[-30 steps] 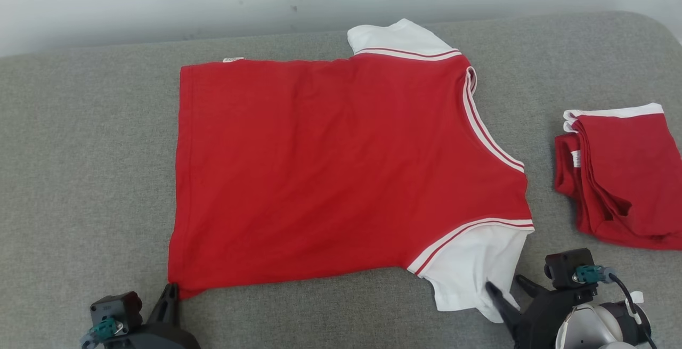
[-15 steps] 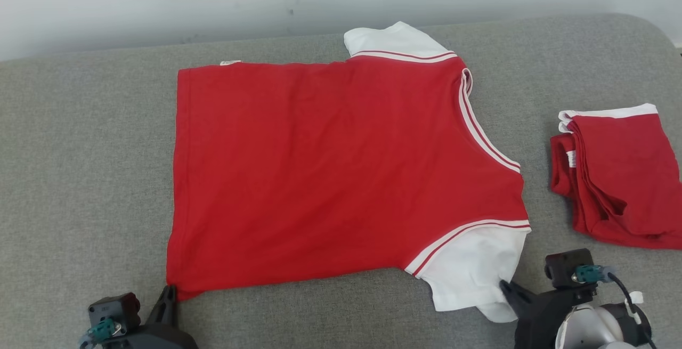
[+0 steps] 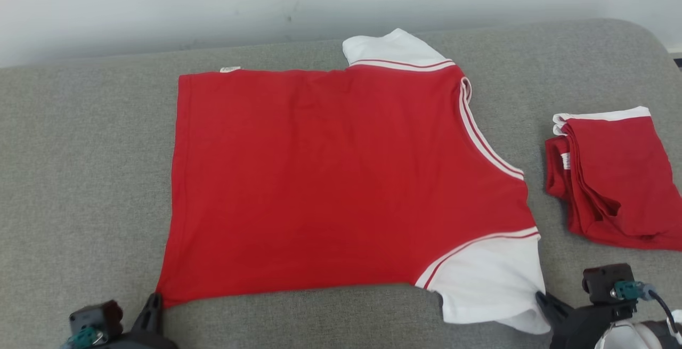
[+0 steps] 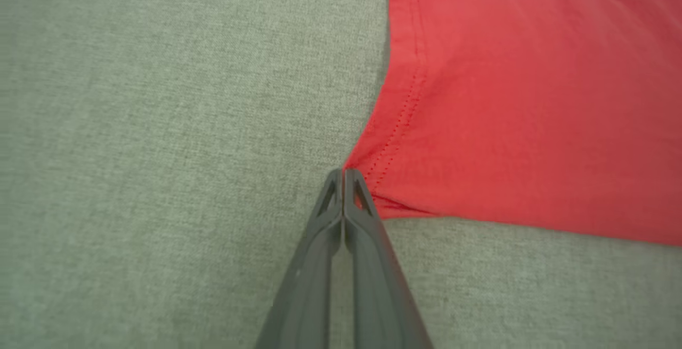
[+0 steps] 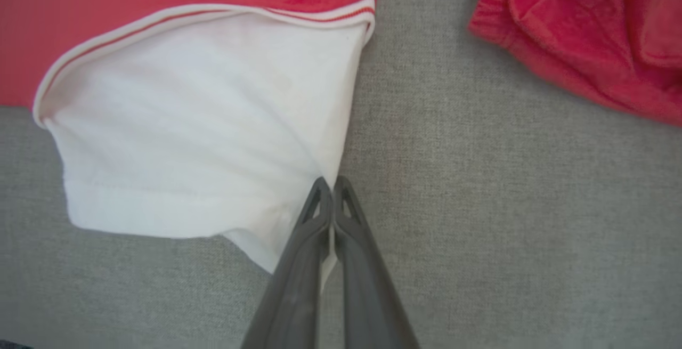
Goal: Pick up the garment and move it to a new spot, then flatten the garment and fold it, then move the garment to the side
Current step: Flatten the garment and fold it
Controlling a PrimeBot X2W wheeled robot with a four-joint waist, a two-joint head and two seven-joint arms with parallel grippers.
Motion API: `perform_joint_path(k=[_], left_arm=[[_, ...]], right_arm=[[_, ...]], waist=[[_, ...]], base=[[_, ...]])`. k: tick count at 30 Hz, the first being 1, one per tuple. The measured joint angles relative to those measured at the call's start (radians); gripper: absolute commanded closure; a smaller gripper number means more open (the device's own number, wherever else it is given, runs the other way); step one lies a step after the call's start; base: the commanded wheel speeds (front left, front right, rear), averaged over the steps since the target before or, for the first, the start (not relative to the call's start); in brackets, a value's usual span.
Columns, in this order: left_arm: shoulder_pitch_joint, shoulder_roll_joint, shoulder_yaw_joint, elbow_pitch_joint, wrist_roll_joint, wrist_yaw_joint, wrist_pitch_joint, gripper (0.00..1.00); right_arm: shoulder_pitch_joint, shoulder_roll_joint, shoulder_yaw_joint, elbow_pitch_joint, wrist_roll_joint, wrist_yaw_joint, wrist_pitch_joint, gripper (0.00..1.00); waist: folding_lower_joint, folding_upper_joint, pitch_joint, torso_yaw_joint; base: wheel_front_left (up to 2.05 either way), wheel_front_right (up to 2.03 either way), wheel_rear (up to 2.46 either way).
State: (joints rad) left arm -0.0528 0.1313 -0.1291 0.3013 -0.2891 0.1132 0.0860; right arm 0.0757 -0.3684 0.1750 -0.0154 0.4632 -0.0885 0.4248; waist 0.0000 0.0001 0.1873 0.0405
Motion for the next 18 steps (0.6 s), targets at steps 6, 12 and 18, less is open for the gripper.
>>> perform_joint_path(k=[6,12,18], left_arm=[[0.06,0.015,0.027,-0.031,-0.034,0.0,0.003,1.0],[0.114,0.016,0.021,-0.086,-0.059,-0.03,0.019,1.0],[0.189,0.029,0.036,-0.153,-0.101,-0.052,0.035,1.0]], right_arm=[[0.038,0.003,0.004,-0.036,0.03,0.001,0.03,1.0],[0.068,0.004,0.002,-0.092,0.071,0.01,0.052,1.0],[0.112,-0.017,-0.022,-0.153,0.103,0.02,0.076,1.0]], waist=[[0.0,0.0,-0.005,-0.003],[0.0,0.0,-0.005,0.005],[-0.0001,0.0,-0.01,0.013]], base=[[0.0,0.0,0.0],[0.0,0.0,0.0],[0.0,0.0,0.0]])
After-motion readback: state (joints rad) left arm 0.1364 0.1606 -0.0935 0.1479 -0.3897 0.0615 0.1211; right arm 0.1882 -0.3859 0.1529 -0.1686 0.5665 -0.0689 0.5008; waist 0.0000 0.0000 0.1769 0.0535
